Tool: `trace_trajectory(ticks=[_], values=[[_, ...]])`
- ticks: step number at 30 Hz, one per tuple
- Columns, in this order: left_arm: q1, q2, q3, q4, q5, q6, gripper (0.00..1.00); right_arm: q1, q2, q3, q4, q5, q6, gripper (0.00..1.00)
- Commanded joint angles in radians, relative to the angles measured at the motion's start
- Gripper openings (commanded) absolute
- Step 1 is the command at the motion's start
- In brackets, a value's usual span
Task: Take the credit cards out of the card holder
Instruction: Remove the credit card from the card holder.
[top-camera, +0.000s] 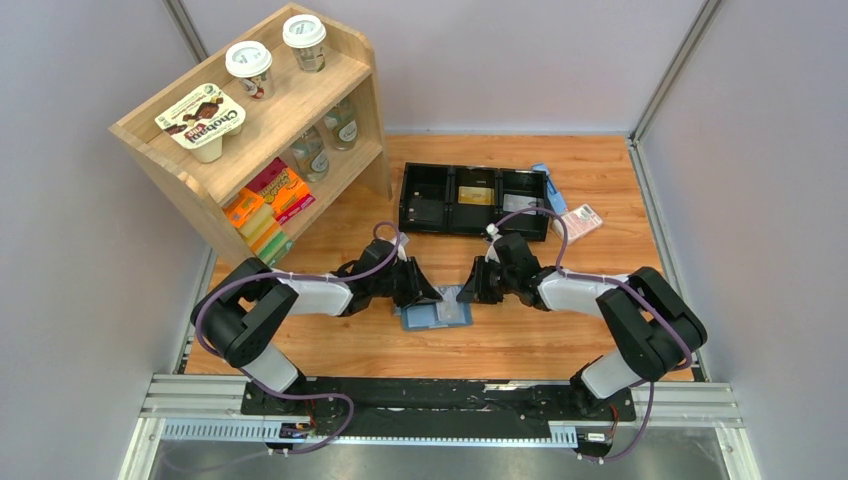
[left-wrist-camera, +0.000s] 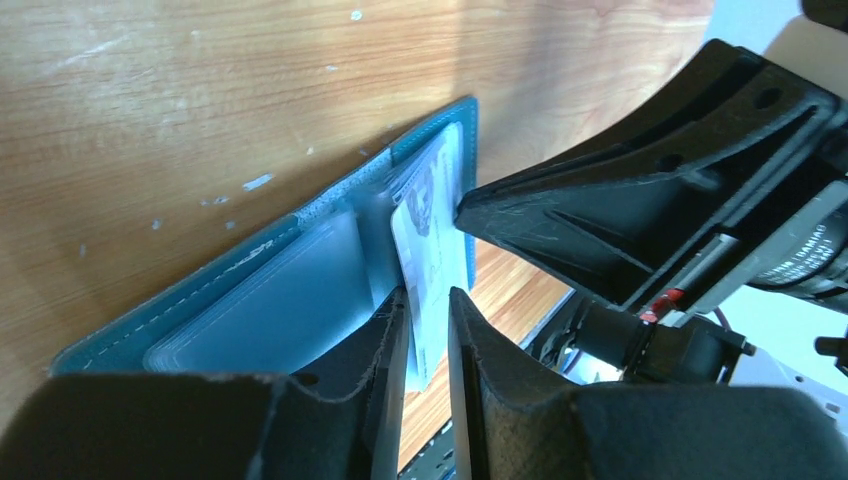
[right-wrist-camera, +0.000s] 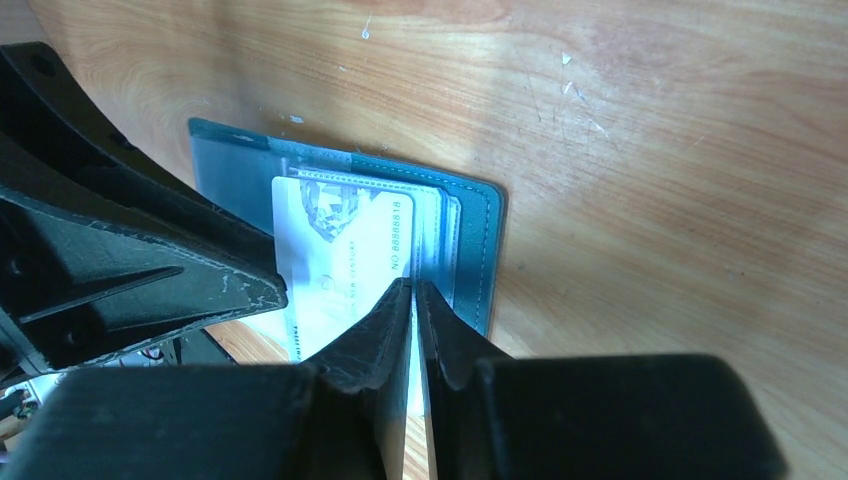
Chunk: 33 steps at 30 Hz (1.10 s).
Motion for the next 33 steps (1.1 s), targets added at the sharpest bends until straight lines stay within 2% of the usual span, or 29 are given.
trace_trajectory(ticks=[1, 9, 13, 15, 20, 23, 33], values=[[-0.006, -0.040, -0.011, 0.174, 0.008, -0.033, 0.27, 0.005, 0.029, -0.022, -0.020, 0.013, -0.001, 0.14], [-0.006, -0.013, -0.016, 0.204, 0.014, -0.049, 0.22, 0.005, 0.027, -0.024, -0.020, 0.015, 0.001, 0.14], [-0.006, -0.017, -0.028, 0.204, 0.011, -0.049, 0.15, 0.005, 0.031, -0.024, -0.023, 0.018, -0.002, 0.14], [-0.006, -0.033, -0.031, 0.184, -0.002, -0.038, 0.13, 0.005, 0.035, -0.024, -0.026, 0.022, -0.002, 0.14], [-0.003, -0.102, -0.031, 0.043, -0.055, 0.022, 0.00, 0.003, 0.052, -0.022, -0.032, 0.030, -0.004, 0.13], [0.003, -0.146, -0.031, -0.060, -0.087, 0.043, 0.00, 0.005, 0.061, -0.021, -0.038, 0.036, -0.004, 0.13], [0.032, -0.166, -0.050, -0.201, -0.095, 0.082, 0.00, 0.003, 0.052, -0.007, -0.037, 0.022, -0.010, 0.11]])
